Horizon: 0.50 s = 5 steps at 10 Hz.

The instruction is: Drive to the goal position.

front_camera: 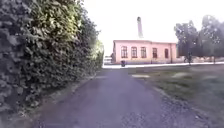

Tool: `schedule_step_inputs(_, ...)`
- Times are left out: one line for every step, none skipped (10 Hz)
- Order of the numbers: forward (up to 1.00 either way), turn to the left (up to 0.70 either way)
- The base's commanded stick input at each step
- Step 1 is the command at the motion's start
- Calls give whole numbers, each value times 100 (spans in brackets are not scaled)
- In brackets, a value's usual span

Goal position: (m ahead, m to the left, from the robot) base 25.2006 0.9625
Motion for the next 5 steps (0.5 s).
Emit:
schedule_step_inputs(70, 0)
schedule_step_inputs(70, 0)
schedule_step_inputs(70, 0)
schedule_step_inputs(70, 0)
schedule_step_inputs(70, -7)
